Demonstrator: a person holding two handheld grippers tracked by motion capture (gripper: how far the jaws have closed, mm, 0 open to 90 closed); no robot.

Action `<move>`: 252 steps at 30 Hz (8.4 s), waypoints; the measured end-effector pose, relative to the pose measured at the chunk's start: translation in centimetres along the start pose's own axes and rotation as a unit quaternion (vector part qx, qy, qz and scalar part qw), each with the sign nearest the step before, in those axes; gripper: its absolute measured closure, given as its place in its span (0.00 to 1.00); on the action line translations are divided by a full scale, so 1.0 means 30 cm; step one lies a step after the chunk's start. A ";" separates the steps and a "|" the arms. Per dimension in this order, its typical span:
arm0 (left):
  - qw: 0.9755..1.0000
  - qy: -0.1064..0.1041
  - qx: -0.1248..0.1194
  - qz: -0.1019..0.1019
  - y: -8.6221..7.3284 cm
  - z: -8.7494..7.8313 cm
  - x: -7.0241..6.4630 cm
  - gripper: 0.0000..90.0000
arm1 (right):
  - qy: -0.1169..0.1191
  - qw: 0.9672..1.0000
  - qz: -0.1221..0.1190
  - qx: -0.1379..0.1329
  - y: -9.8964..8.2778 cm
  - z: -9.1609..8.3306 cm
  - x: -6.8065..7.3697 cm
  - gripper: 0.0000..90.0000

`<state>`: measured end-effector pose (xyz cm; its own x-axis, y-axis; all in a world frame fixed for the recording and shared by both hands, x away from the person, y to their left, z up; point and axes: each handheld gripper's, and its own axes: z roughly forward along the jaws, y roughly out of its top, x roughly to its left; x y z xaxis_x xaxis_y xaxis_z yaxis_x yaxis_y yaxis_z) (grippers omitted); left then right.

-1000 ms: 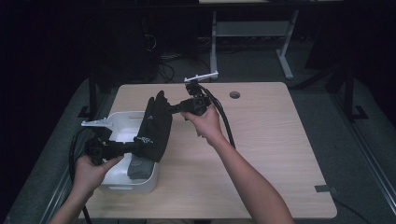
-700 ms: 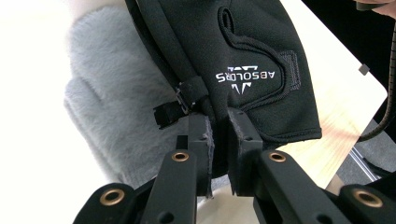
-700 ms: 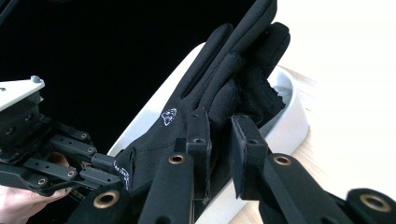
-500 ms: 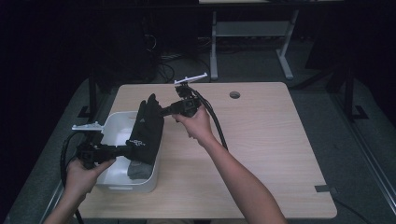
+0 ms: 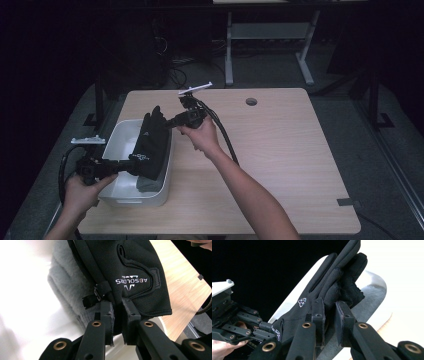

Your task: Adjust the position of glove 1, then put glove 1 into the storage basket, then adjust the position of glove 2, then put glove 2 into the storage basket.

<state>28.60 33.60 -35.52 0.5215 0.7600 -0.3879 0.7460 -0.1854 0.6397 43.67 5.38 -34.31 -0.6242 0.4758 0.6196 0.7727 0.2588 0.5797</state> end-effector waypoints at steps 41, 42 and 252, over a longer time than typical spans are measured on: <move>0.999 0.008 0.019 -0.037 -0.033 0.018 0.053 0.75 | -0.021 0.999 0.014 0.033 -0.036 0.082 -0.060 0.77; 0.999 0.008 0.018 -0.037 -0.032 0.016 0.052 0.74 | -0.020 0.999 0.013 0.030 -0.035 0.075 -0.060 0.76; 0.985 -0.115 0.057 0.119 0.162 0.574 -0.565 0.37 | -0.089 0.976 0.153 -0.128 -0.721 -0.845 -0.491 0.50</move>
<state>30.51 9.09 -37.27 0.7573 0.5273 -0.3854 0.6265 -0.4199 0.6566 33.22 -28.53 -42.56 -0.3221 0.6422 0.6955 0.8513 -0.1249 0.5096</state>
